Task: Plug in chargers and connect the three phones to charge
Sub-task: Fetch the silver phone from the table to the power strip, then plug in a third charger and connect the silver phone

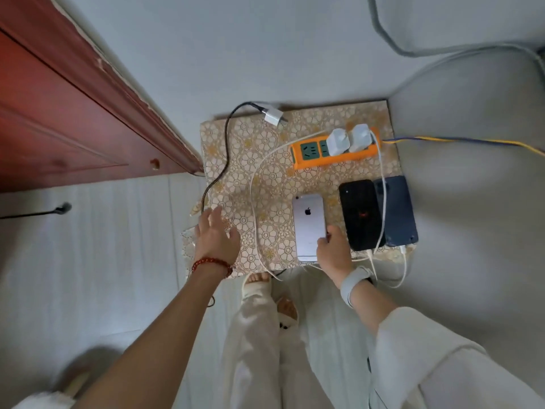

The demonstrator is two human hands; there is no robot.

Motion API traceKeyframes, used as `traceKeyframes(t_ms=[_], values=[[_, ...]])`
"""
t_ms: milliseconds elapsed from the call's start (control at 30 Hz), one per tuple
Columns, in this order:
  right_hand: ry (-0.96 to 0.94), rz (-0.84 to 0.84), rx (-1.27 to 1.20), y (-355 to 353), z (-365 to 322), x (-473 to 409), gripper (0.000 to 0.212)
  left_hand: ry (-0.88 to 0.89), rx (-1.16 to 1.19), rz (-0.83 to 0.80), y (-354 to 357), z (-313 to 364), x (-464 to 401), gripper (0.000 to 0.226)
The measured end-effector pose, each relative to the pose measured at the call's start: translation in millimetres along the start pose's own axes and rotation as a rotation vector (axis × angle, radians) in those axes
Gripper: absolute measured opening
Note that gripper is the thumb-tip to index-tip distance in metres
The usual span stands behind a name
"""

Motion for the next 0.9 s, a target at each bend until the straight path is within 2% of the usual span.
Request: traceKeyframes(t_ms=[67, 167, 267, 367, 433, 500, 567, 633, 700, 733, 800, 867, 900], values=[[-0.021, 0.056, 0.072, -6.0, 0.7, -4.6, 0.022, 0.049, -0.021, -0.002, -2.3, 11.8, -13.7, 0.054], [-0.04, 0.054, 0.151, -12.1, 2.1, -4.8, 0.027, 0.146, -0.024, -0.031, -2.5, 39.2, -31.3, 0.061], [-0.084, 0.078, 0.124, -24.2, -14.5, 1.7, 0.03, 0.205, -0.01, -0.094, 4.2, 66.6, -45.8, 0.064], [-0.191, 0.111, -0.056, -42.1, -58.5, 8.9, 0.031, 0.34, 0.08, -0.133, 12.3, 91.5, -38.3, 0.048], [-0.189, 0.054, -0.254, -47.1, -87.3, 2.9, 0.034, 0.452, 0.062, -0.173, 23.4, 103.8, -20.4, 0.037], [-0.165, -0.025, -0.489, -49.4, -113.1, -1.6, 0.029, 0.525, -0.003, -0.247, 39.5, 108.9, 1.2, 0.035], [-0.159, -0.062, -0.707, -56.2, -125.7, 1.2, 0.017, 0.554, 0.028, -0.319, 49.1, 110.8, 20.8, 0.038], [-0.147, -0.008, -0.8, -71.7, -121.2, 11.0, 0.02, 0.52, 0.164, -0.398, 53.6, 111.0, 34.6, 0.036], [-0.167, 0.101, -0.63, -94.7, -106.4, 22.3, 0.022, 0.475, 0.262, -0.489, 60.9, 116.1, 44.6, 0.029], [-0.201, 0.157, -0.437, -108.5, -100.9, 28.2, 0.023, 0.478, 0.242, -0.541, 66.7, 122.4, 50.3, 0.029], [-0.29, 0.242, 0.105, -131.3, -97.0, 38.9, 0.028, 0.504, 0.104, -0.594, 77.7, 133.4, 57.7, 0.031], [-0.292, 0.288, 0.611, -146.6, -89.0, 40.5, 0.036, 0.482, 0.033, -0.533, 77.5, 136.8, 47.4, 0.032], [-0.262, 0.311, 0.755, -154.9, -84.8, 36.5, 0.041, 0.45, 0.029, -0.456, 71.1, 135.6, 36.7, 0.032]])
Point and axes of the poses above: each hand's wrist, its own x-axis away from the middle knuckle, its own y-axis out of the palm, z = x × y, the point moved 9 cm from there along -x, towards the middle knuckle, and after that the axes turned 9 degrees about -z, right-handed, at the moved point
